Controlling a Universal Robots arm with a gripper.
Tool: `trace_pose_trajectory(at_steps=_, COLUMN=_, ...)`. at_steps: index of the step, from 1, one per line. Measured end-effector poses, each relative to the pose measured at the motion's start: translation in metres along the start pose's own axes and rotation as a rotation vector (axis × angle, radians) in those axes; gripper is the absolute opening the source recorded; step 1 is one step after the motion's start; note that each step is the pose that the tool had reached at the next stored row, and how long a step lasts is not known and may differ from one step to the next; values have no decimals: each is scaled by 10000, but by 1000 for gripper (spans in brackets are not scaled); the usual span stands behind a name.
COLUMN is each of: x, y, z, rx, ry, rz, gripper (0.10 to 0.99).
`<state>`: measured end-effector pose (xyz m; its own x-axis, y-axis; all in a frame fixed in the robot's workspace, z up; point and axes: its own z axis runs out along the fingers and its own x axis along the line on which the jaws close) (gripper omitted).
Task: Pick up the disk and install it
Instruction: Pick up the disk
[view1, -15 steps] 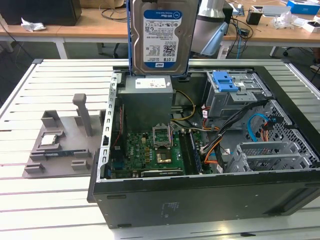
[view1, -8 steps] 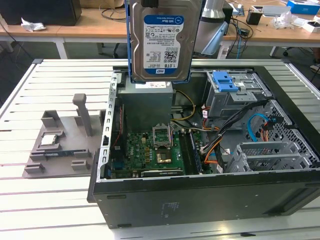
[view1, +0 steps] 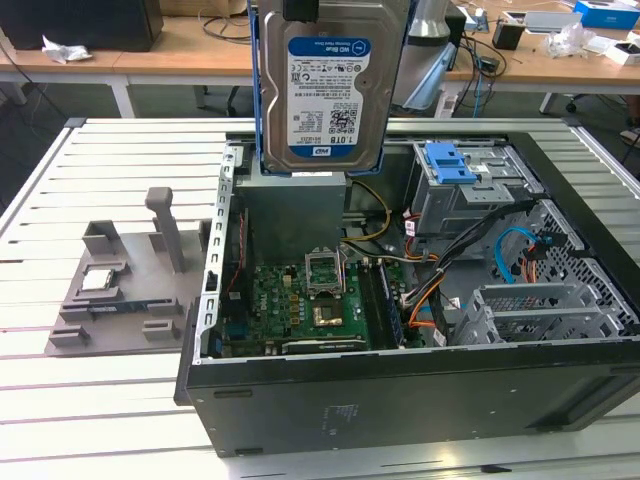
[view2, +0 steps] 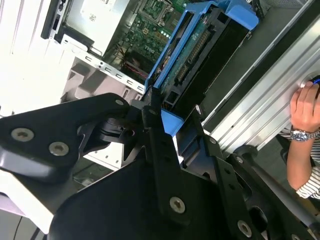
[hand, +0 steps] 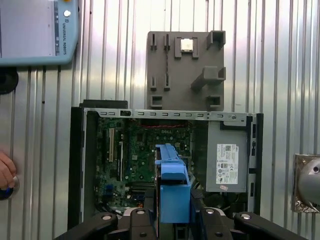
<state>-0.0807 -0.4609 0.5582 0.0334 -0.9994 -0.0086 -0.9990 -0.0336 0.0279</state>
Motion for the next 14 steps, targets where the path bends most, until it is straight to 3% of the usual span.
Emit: trace_pose_trajectory(at_steps=14, x=271, y=9, z=-1, rx=-1, ry=1, rz=-1, gripper=365)
